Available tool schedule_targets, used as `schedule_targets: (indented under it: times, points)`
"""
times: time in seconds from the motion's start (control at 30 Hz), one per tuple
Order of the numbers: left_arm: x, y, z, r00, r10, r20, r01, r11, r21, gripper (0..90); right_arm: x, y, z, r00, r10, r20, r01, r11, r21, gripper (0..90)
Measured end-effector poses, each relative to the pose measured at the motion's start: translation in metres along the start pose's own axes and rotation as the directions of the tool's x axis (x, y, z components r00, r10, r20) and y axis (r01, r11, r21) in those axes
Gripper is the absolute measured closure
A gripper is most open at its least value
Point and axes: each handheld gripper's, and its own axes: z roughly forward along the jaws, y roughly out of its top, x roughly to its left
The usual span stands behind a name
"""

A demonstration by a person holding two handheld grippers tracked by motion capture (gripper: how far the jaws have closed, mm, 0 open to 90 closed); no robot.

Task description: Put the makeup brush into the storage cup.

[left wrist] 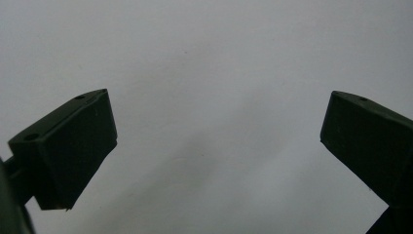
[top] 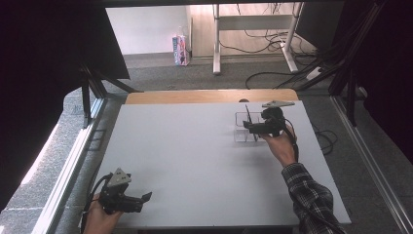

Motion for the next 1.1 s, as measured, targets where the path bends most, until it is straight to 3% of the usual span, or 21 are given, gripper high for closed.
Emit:
schedule_targets:
  times: [0.27, 1.1]
  points:
    - [0.0, 0.0, 0.0, 1.0, -0.001, 0.001, 0.001, 1.0, -0.001, 0.4, 0.003, -0.001, -0.002, 0.9996, 0.011, -0.026, -0.011, 1.0, 0.01, 4.3]
    - [0.0, 0.0, -0.001, 1.0, -0.002, -0.002, 0.002, 1.0, -0.003, 0.4, 0.016, -0.001, -0.014, 0.9981, -0.037, -0.049, 0.039, 0.999, 0.031, 0.0]
